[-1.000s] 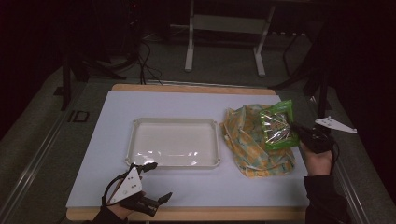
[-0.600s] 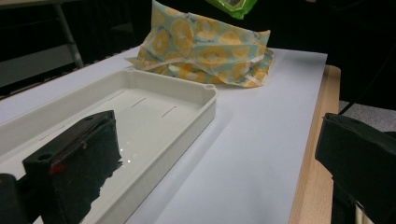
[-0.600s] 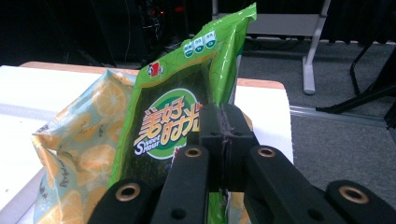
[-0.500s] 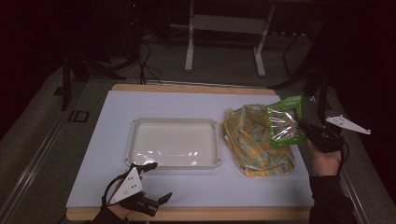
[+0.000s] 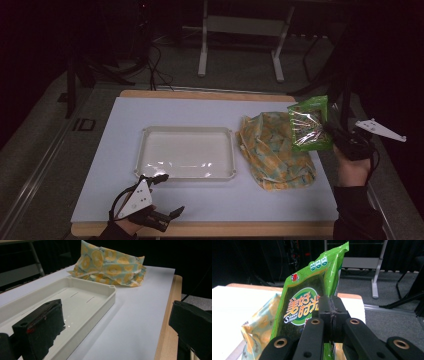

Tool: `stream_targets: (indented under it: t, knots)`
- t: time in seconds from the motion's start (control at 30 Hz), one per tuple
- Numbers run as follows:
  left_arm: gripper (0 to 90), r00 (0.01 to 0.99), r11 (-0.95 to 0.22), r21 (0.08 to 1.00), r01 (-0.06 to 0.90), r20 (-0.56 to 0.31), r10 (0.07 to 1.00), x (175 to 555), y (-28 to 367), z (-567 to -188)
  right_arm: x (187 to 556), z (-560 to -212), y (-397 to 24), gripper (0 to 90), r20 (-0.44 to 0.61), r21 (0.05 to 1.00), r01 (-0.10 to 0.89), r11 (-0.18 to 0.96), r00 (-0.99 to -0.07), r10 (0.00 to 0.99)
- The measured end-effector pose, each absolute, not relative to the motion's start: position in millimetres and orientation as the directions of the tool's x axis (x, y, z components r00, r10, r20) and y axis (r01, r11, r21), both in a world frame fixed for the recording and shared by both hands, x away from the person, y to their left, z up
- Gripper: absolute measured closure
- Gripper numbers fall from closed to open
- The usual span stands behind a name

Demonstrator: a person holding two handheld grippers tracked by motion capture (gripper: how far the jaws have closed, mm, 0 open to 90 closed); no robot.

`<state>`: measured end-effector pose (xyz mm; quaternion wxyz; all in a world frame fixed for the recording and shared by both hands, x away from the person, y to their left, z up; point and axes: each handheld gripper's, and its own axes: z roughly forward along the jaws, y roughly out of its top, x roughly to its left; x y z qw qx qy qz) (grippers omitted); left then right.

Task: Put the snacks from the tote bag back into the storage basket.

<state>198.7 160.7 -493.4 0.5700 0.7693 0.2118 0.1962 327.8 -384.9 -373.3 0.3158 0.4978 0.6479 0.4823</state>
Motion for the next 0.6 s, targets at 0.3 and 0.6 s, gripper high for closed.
stream_targets:
  t: [0.3, 0.6]
  knots:
    - [0.3, 0.833, -0.261, 0.960, 0.103, 0.060, 0.550, 198.8, 160.9, -493.2, 329.1, -357.7, -379.6, 89.2, 0.074, 0.947, 0.318, 0.031, -0.313, 0.947]
    - [0.3, 0.831, -0.259, 0.960, 0.103, 0.060, 0.553, 198.5, 161.3, -492.9, 330.5, -344.8, -367.8, 89.1, 0.081, 0.956, 0.294, 0.017, -0.318, 0.945]
